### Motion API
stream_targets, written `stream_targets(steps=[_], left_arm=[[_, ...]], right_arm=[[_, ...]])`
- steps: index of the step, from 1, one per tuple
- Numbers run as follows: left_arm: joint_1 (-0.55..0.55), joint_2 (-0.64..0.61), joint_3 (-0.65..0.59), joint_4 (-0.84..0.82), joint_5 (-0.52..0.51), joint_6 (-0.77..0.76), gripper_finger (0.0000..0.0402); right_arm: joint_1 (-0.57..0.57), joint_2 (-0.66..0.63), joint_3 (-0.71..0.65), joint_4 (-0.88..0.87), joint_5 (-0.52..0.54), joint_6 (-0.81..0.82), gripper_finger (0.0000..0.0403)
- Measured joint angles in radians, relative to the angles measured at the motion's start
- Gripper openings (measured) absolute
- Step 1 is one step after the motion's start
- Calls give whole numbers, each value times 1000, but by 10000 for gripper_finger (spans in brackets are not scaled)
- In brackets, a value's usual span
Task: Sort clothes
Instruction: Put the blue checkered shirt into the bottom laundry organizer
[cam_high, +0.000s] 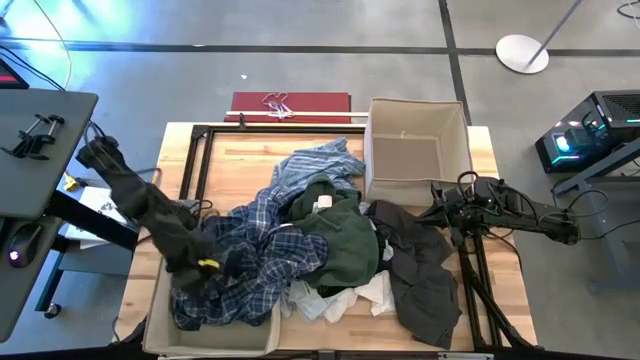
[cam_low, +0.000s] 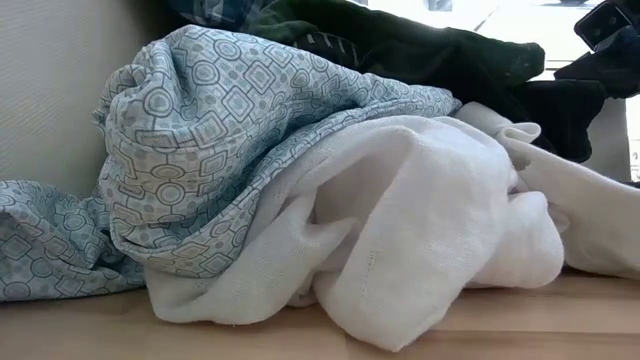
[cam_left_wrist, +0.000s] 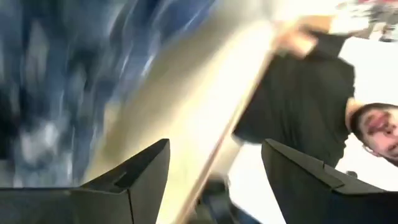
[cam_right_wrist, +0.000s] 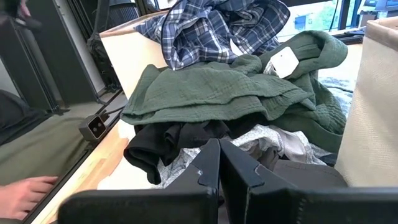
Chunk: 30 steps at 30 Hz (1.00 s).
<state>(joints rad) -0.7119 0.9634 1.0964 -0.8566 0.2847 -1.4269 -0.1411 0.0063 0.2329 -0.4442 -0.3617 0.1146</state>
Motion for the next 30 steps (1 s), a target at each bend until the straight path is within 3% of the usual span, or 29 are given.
stream_targets(steps=[6, 9, 12, 16, 21, 25, 30], left_arm=[[47, 25, 121, 142, -577, 655, 248], [120, 41, 175, 217, -702, 820, 247], [274, 82, 246, 147, -657, 873, 242], [500, 155, 316, 4, -465, 905, 236], [695, 284, 322, -214, -251, 911, 235], [786, 405, 322, -364, -219, 932, 235], [857, 533, 322, -365, -175, 957, 235]], right_arm=[[0, 0, 0, 0, 0, 0, 0], [0, 0, 0, 0, 0, 0, 0], [0, 0, 0, 0, 0, 0, 0], [0, 0, 0, 0, 0, 0, 0], [0, 0, 0, 0, 0, 0, 0], [0, 0, 0, 0, 0, 0, 0], [0, 0, 0, 0, 0, 0, 0]])
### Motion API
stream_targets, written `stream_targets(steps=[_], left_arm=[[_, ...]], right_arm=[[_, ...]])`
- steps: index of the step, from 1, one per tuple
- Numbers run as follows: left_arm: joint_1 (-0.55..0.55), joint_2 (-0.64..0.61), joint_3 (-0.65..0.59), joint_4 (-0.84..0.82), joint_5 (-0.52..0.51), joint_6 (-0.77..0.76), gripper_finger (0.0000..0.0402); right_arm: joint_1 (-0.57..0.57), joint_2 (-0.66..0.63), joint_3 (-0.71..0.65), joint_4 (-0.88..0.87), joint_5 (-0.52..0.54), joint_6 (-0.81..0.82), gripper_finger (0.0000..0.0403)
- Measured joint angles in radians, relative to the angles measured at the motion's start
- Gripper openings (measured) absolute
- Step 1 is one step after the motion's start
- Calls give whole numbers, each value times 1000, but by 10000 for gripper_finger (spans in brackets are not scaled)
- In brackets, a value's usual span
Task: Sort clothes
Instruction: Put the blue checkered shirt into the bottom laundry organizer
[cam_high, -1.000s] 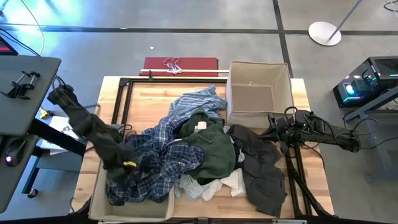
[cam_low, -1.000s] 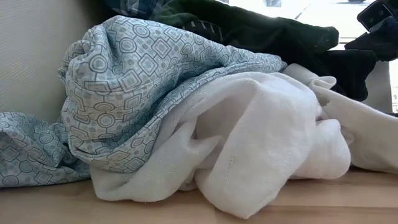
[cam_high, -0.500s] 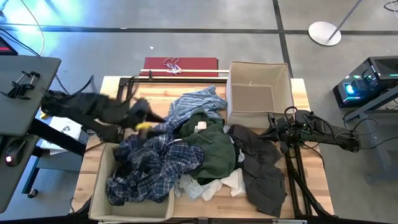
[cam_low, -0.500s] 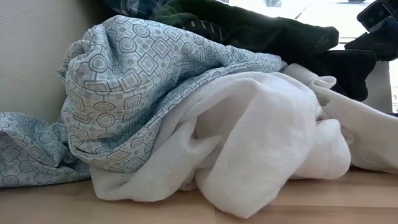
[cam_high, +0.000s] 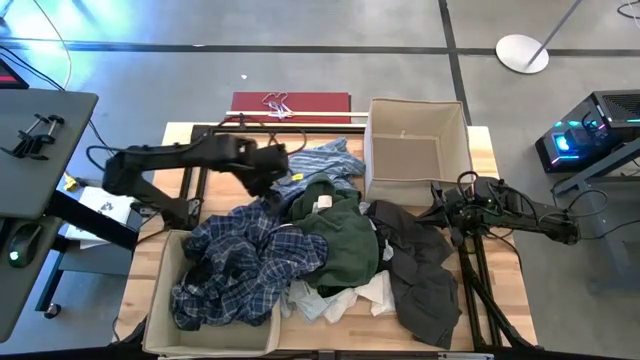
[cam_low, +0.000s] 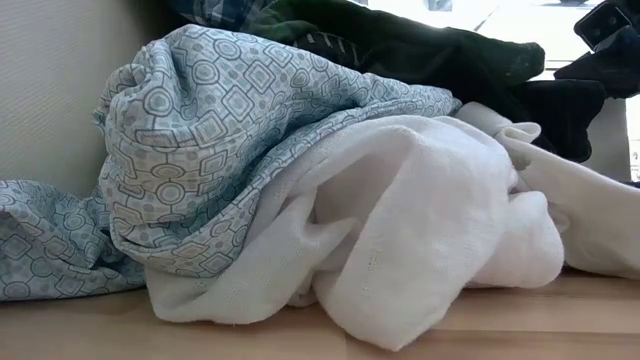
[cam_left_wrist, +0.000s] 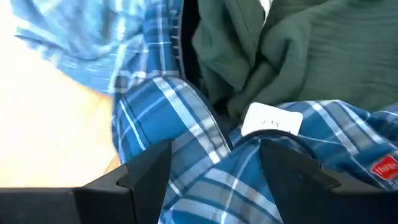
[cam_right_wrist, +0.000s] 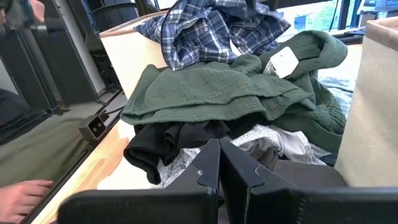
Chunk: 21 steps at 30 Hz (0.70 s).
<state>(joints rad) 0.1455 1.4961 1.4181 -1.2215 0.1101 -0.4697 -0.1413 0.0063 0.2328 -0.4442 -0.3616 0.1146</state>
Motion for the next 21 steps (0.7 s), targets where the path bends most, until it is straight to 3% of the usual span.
stream_targets(steps=[4, 8, 13, 21], left_arm=[[13, 72, 0, 81, 200, 52, 221], [-5, 94, 2, 190, 334, 39, 160], [-36, 67, 12, 180, 318, 44, 23], [-193, -125, 152, 208, 258, 0, 3]], right_arm=[[0, 0, 0, 0, 0, 0, 0], [0, 0, 0, 0, 0, 0, 0], [0, 0, 0, 0, 0, 0, 0], [0, 0, 0, 0, 0, 0, 0]])
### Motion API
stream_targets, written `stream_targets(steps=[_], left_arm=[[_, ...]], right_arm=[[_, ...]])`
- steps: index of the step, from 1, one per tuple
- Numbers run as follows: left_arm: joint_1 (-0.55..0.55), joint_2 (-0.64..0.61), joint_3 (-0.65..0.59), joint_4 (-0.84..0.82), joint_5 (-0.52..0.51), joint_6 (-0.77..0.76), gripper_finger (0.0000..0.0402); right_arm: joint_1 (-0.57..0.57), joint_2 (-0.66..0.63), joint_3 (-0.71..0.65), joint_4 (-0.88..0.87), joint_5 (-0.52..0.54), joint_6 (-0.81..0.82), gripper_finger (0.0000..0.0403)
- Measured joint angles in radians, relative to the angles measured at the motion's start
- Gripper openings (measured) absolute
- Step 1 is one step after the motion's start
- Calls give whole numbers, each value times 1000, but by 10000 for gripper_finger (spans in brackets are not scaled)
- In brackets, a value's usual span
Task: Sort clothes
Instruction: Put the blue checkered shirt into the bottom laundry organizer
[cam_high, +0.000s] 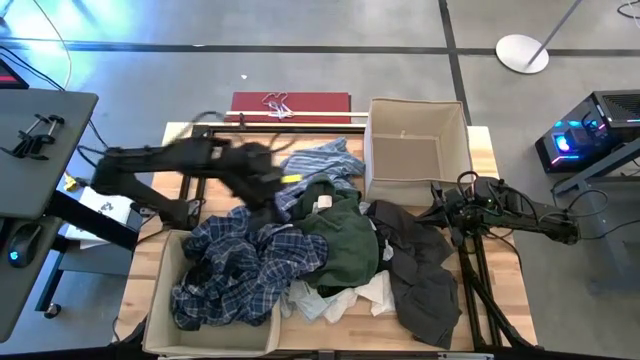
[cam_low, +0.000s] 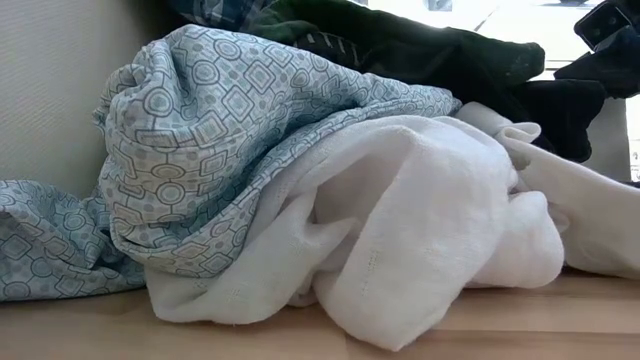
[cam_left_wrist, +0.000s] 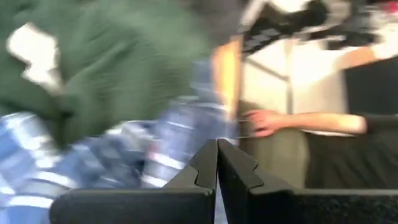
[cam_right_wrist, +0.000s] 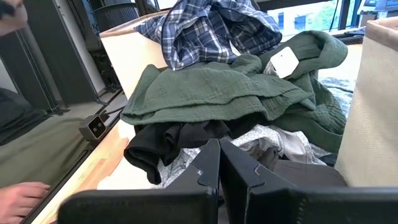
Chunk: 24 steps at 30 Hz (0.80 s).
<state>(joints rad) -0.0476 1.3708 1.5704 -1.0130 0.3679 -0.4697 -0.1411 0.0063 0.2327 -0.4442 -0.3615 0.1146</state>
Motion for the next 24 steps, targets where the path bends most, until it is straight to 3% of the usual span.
stream_targets(steps=[4, 9, 11, 17, 21, 24], left_arm=[[-178, -107, 40, 13, -110, -25, 1], [-368, -169, 41, 8, -512, -33, 2], [-401, -172, 40, -14, -616, -48, 1], [-361, -153, 40, -139, -688, -179, 12], [-300, -119, 38, -317, -694, -264, 52], [-271, -89, 28, -349, -689, -303, 90]], right_arm=[[0, 0, 0, 0, 0, 0, 0], [0, 0, 0, 0, 0, 0, 0], [0, 0, 0, 0, 0, 0, 0], [0, 0, 0, 0, 0, 0, 0], [0, 0, 0, 0, 0, 0, 0], [0, 0, 0, 0, 0, 0, 0]])
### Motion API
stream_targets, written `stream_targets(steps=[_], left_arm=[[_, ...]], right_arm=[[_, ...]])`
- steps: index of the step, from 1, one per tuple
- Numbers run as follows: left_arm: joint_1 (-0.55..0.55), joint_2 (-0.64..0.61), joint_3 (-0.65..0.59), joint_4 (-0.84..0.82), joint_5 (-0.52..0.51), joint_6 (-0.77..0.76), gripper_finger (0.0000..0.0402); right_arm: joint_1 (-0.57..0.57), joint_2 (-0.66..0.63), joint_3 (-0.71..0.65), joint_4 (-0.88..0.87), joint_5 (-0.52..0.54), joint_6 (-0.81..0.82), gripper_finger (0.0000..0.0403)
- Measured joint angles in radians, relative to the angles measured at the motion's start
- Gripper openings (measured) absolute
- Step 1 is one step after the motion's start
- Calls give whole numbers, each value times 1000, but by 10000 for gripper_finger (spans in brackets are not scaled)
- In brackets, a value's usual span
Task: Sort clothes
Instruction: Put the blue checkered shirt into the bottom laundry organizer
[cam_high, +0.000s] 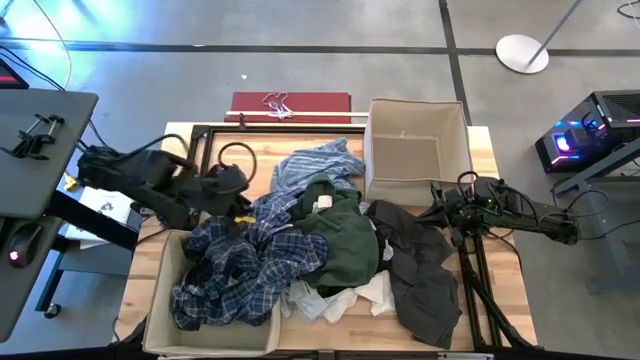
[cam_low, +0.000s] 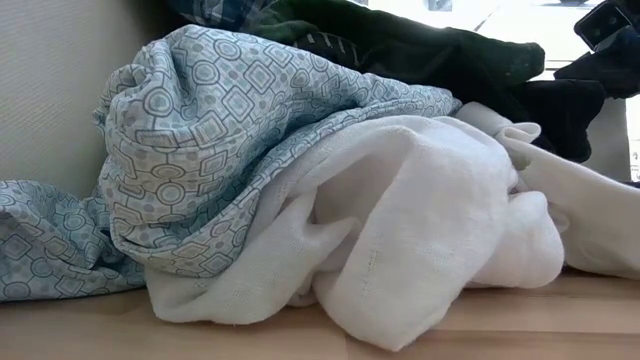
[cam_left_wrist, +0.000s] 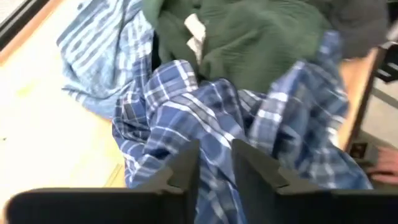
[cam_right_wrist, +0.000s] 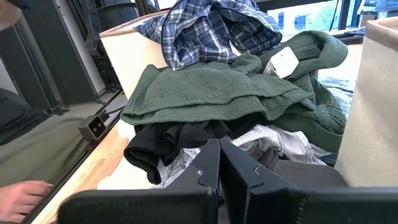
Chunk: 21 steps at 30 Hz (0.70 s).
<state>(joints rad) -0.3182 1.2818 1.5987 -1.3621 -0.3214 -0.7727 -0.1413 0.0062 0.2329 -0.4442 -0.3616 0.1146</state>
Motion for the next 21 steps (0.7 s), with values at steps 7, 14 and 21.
stream_targets(steps=[7, 14, 21], left_arm=[[30, 99, -18, 21, 32, 54, 186], [59, 234, -18, -8, 36, 88, 225], [93, 339, -18, -14, 103, 181, 121]], right_arm=[[0, 0, 0, 0, 0, 0, 0], [0, 0, 0, 0, 0, 0, 0], [0, 0, 0, 0, 0, 0, 0]])
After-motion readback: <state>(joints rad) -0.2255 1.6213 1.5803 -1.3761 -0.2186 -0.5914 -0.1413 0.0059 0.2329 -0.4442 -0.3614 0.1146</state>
